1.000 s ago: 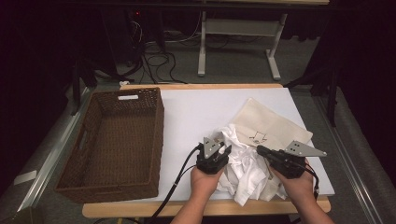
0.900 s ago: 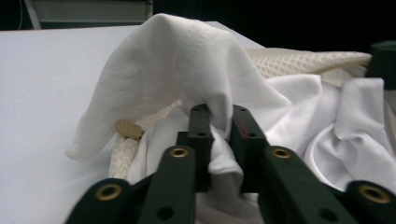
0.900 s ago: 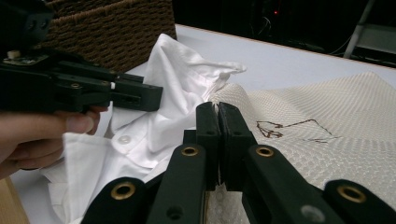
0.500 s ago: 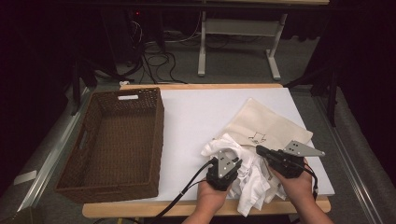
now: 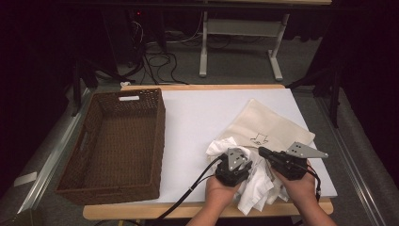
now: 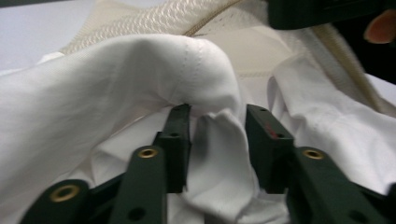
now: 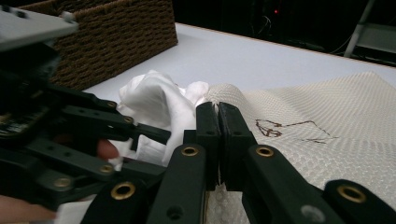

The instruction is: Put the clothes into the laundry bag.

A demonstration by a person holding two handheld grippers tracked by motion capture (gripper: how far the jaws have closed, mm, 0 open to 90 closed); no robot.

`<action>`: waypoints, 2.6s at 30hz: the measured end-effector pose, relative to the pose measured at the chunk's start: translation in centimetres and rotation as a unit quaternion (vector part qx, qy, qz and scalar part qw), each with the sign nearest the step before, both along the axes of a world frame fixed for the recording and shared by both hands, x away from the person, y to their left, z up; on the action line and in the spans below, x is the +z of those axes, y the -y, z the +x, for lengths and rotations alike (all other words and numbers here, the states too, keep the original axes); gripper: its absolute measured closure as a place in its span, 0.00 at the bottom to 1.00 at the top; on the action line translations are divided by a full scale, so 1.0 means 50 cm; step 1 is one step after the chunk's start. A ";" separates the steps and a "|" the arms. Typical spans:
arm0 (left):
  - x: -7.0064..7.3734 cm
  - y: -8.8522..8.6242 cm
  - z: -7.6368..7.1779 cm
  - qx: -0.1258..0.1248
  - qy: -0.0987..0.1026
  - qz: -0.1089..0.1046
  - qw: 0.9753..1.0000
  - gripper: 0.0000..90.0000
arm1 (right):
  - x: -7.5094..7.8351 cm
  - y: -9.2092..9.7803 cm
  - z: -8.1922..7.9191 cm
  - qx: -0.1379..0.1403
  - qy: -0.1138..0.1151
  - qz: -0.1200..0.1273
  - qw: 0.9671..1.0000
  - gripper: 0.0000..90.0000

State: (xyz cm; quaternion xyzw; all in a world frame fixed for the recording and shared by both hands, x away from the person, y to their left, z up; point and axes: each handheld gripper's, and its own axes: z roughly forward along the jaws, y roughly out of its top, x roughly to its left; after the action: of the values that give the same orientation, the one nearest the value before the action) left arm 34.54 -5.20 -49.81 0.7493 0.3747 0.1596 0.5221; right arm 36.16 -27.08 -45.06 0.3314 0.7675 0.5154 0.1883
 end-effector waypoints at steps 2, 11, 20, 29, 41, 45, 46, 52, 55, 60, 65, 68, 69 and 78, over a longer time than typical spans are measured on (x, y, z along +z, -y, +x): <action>0.004 -0.016 -0.011 0.000 0.004 -0.009 1.000 0.61 | 0.000 0.001 -0.001 -0.001 -0.002 0.001 1.000 0.99; 0.011 -0.106 -0.042 0.028 0.015 -0.013 0.999 0.57 | 0.004 0.000 -0.002 -0.003 0.003 0.000 1.000 0.99; 0.013 -0.139 0.023 0.105 0.005 0.012 0.994 0.27 | 0.003 -0.001 -0.003 -0.003 0.002 0.002 1.000 0.99; 0.003 -0.108 0.033 0.063 -0.019 -0.003 0.998 0.93 | 0.002 0.000 -0.001 -0.003 0.002 0.001 1.000 0.99; -0.004 -0.011 0.006 -0.010 -0.032 0.013 0.999 0.97 | 0.002 -0.005 -0.001 -0.004 -0.001 -0.001 1.000 0.99; -0.003 0.010 0.027 0.000 -0.036 0.034 0.999 0.95 | 0.001 -0.005 0.000 -0.002 -0.001 0.001 1.000 0.99; -0.001 0.013 0.033 0.007 -0.037 0.032 0.999 0.94 | 0.001 -0.005 0.000 -0.002 -0.001 0.001 1.000 0.99; 0.001 -0.001 0.050 0.041 -0.037 0.010 0.998 0.79 | 0.002 -0.001 0.000 -0.003 0.001 0.003 1.000 0.99; 0.000 -0.019 0.034 0.050 -0.024 0.000 0.998 0.66 | 0.002 0.001 -0.001 -0.003 0.003 0.002 1.000 0.99; 0.003 -0.056 0.000 0.066 -0.006 -0.019 0.998 0.50 | 0.003 0.002 -0.003 -0.003 0.002 0.003 1.000 0.99; 0.012 -0.074 -0.034 0.073 0.006 -0.025 0.997 0.41 | 0.003 0.001 -0.004 -0.005 0.002 0.002 1.000 0.99; 0.014 -0.072 -0.057 0.058 0.006 -0.036 0.998 0.33 | 0.003 0.001 -0.005 -0.005 0.002 0.002 1.000 0.98; 0.014 -0.069 -0.064 0.048 0.006 -0.038 0.998 0.32 | 0.003 0.001 -0.005 -0.006 0.001 0.002 1.000 0.98; -0.012 -0.009 -0.100 -0.024 -0.018 -0.021 0.999 0.23 | 0.003 0.001 -0.005 -0.007 0.001 0.003 1.000 0.98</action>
State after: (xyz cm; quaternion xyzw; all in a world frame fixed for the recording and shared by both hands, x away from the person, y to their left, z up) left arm 29.52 -4.76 -50.39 0.7498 0.3691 0.1252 0.5347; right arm 35.92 -27.15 -44.93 0.3363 0.7638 0.5165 0.1919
